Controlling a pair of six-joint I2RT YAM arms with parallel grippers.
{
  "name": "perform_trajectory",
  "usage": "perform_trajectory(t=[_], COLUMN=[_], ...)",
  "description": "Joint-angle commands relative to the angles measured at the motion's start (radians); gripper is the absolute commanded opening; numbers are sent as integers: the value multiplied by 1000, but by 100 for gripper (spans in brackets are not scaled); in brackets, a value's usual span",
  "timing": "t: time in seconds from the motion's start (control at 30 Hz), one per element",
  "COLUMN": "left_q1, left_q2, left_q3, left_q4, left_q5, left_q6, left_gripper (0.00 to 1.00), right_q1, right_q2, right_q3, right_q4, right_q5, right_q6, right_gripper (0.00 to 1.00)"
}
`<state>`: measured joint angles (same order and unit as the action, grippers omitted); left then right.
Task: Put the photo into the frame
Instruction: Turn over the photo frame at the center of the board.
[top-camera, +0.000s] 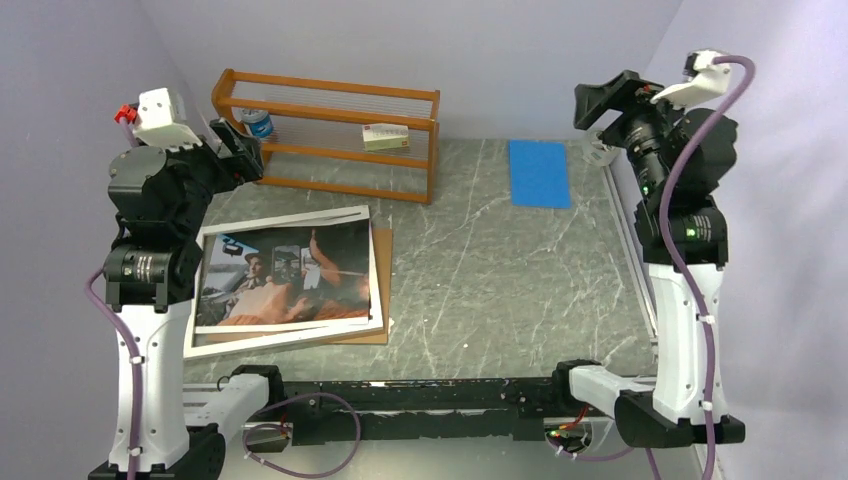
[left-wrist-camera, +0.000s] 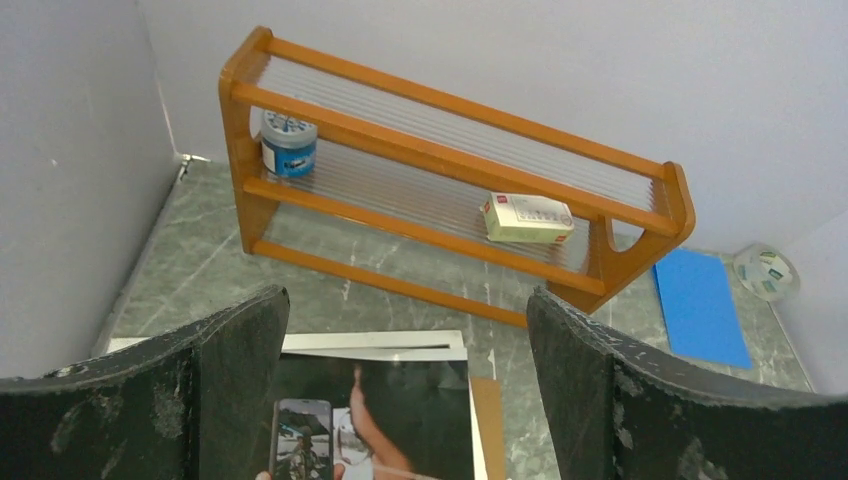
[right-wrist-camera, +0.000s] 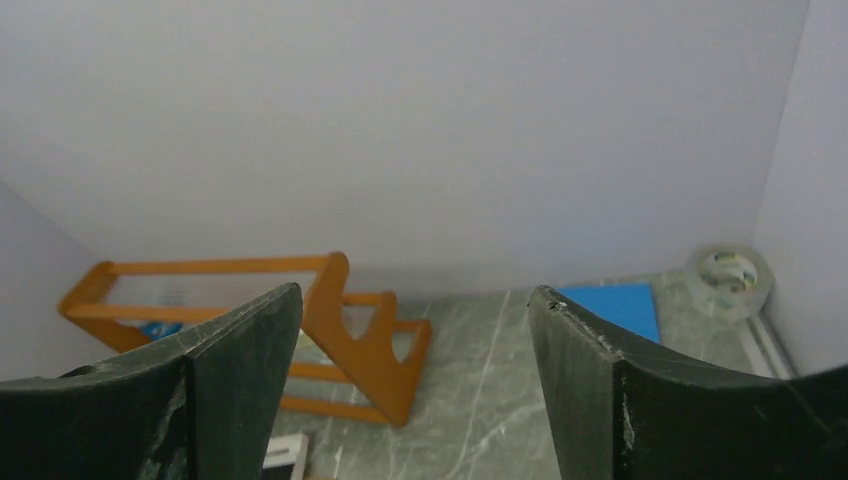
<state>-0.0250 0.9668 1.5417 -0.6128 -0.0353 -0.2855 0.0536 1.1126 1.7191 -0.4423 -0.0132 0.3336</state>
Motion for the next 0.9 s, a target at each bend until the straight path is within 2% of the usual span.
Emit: perform_trajectory(t=[0.0,0.13,0.3,0.4,0.57,0.77,0.87], left_q1=[-4,-4,-4,-4,-4,-4,-4], left_q2=[-7,-7,-15,-12,-8,-7,-14], left_q3=[-16,-49,-108,-127,-146,-63,-1], left_q4=[22,5,-15,-40,-115,-265,-327], left_q5=[36,54,85,92,93,37,37], left_q6=[-33,-39,-79,-112,-163,-221,-237], left_gripper=[94,94,94,94,94,94,94], right_q1=[-3,-3,8,55,282,590,736], right_q2=[1,19,42,43,56,103,188], right_q3=[-38,-78,-155,-222,-359,-544,-556], right_q4=[-37,-62,-74,-56,6,210,261], right_q5=[-46,-82,-167,-210,-170,-187,-161], right_q6=[22,29,41,51,57,85,62], right_gripper=[89,90,85,82,80,66,61])
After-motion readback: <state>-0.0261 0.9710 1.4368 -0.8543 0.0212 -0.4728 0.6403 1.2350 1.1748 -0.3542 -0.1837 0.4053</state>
